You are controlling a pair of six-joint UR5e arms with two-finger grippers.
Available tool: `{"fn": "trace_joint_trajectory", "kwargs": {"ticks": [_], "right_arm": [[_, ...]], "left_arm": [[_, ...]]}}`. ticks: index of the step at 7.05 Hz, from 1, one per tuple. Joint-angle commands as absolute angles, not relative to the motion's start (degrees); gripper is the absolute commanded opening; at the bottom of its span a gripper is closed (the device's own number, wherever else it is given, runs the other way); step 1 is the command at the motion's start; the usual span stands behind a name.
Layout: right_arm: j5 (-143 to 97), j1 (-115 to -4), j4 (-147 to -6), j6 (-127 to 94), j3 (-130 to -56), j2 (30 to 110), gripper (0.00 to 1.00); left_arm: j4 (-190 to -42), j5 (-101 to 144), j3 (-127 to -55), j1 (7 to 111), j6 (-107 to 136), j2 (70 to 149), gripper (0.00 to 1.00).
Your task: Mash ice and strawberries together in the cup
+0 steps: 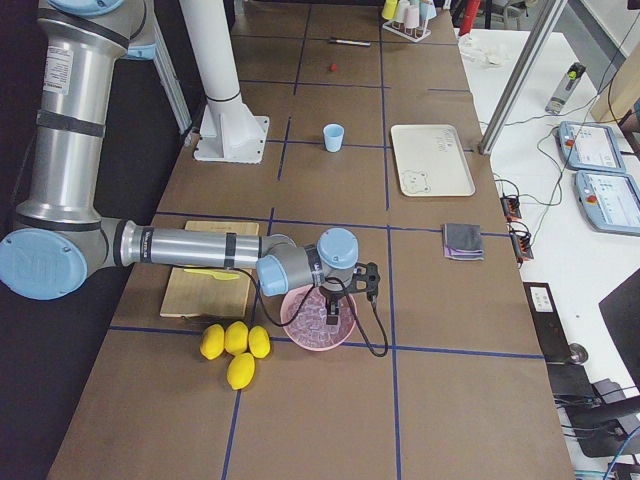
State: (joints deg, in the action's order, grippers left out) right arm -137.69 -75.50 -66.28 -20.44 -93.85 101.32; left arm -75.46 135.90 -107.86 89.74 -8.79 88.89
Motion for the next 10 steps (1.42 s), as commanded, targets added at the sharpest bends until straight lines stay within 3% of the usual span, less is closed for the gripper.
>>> {"fn": "trace_joint_trajectory", "kwargs": {"ticks": [1,4,8,9,10], "right_arm": [[-137.7,-75.4,-65.2,-20.6,-91.9,101.3,0.97],[-139.2,-75.2,-65.1,-22.6,-91.1,101.3,0.96],[-140.4,-75.1,-65.0,-22.9,-91.1,101.2,0.82],[-140.4,-75.0,-65.0,-22.9,-91.1,101.2,0.73],[-140.4,-75.0,-65.0,-23.0,-91.1,101.2,0.50]], "left_arm": [[-75.5,136.0,-107.9,89.7,-8.8,88.9,1.00],[-75.5,136.0,-107.9,89.7,-8.8,88.9,1.00],[-75.5,136.0,-107.9,89.7,-8.8,88.9,1.00],[-75.5,136.0,-107.9,89.7,-8.8,88.9,1.00],[-75.5,136.0,-107.9,89.7,-8.8,88.9,1.00]]}}
